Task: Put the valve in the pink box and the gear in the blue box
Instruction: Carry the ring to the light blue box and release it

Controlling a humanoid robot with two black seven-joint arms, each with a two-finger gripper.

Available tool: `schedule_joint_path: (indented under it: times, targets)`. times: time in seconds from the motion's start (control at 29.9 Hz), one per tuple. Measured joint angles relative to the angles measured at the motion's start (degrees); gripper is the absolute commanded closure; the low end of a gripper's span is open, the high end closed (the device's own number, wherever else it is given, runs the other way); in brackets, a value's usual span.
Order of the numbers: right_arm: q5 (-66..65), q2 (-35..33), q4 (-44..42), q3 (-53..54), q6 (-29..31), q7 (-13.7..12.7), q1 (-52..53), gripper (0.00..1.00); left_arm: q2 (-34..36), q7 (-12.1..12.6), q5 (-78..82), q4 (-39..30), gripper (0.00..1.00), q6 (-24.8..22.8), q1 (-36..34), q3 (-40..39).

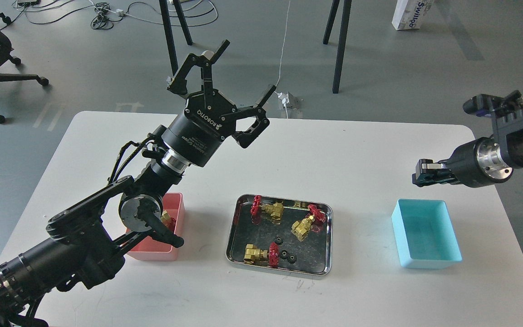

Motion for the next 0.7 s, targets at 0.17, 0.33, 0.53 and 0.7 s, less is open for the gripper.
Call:
schedule_joint_path:
  times: [0.17,0.33,0.53,0.7]
  targets:
    - [-1.3,-5.3,2.4,3.9,-0.3,0.0,-6.7,0.90,-2.1,0.0,2.3,0.7,0.02,0.0,0.0,0.3]
    - [-1.4,-5.5,2.3,7.9,-2.2,0.0,-12.0,0.42,-2.5,0.0,2.7,0.7,0.02,0.0,0.0,0.3]
    - [-1.1,-5.3,2.2,10.3,-4.3,0.0,-15.2,0.01,-2.5,0.0,2.7,0.7,0.02,0.0,0.2,0.3]
    - [-0.9,-5.5,2.2,12.9,-4.6,0.2,-15.7,0.01,-2.2,0.0,2.8,0.8,0.02,0.1,0.2,0.3]
